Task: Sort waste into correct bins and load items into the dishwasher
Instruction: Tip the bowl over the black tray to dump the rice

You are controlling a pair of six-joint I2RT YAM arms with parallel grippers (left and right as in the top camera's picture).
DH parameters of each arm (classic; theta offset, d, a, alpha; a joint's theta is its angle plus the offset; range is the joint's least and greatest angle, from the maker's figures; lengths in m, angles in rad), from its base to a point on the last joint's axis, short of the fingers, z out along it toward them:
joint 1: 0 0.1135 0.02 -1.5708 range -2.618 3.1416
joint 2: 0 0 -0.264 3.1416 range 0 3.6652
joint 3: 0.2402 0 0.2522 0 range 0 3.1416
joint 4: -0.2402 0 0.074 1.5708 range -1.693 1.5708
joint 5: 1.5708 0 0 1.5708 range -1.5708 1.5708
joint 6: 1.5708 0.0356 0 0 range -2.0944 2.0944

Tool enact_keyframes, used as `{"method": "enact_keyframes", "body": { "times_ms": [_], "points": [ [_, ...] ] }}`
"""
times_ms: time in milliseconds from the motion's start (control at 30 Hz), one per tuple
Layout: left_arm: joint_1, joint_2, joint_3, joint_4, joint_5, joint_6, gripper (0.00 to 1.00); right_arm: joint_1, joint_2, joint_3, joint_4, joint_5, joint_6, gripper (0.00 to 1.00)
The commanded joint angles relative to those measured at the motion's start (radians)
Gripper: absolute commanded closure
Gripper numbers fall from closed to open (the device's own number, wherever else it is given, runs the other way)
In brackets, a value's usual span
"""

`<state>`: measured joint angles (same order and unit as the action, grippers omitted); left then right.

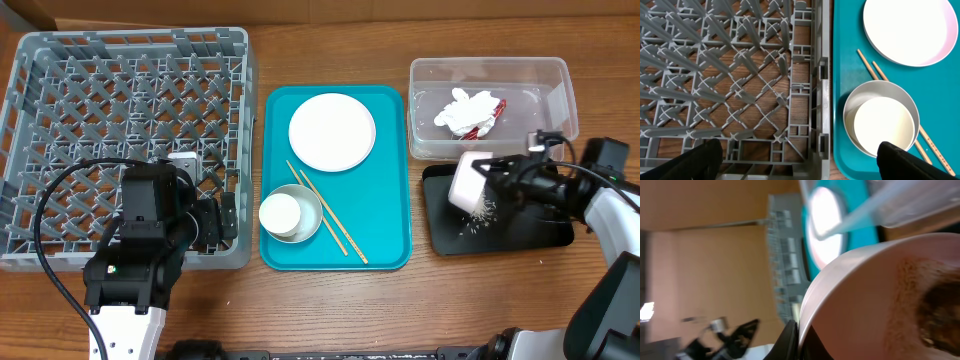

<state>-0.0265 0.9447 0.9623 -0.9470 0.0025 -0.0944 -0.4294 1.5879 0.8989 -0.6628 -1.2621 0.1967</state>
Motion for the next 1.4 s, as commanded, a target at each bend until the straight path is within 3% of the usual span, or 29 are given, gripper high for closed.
{"method": "enact_keyframes", "body": {
  "times_ms": [0,100,533,700,867,1067,1367],
  "points": [
    [0.0,-0.002,0.022,0.006,-0.013,0.02,0.0,-0.045,-0.009,-0.002,0.007,-0.229,0.02,0.96],
    [0.0,-0.002,0.022,0.005,-0.013,0.02,0.0,-0.07,-0.008,-0.002,0.003,-0.309,0.021,0.96],
    [0.0,-0.002,0.022,0.006,-0.013,0.02,0.0,-0.166,-0.008,-0.002,0.004,-0.307,0.205,0.96],
    [0.0,-0.002,0.022,0.005,-0.013,0.02,0.01,-0.195,-0.008,-0.002,0.008,-0.307,0.362,0.96],
    [0.0,-0.002,0.022,0.005,-0.013,0.02,0.0,-0.195,-0.008,-0.002,0.063,-0.308,0.425,0.96],
    [0.0,-0.002,0.022,0.005,-0.013,0.02,0.0,-0.18,-0.01,-0.002,0.085,-0.256,0.288,0.96],
    [0.0,-0.002,0.022,0.006,-0.013,0.021,0.0,-0.045,-0.097,0.068,-0.108,0.017,0.06,0.96]
  ]
}}
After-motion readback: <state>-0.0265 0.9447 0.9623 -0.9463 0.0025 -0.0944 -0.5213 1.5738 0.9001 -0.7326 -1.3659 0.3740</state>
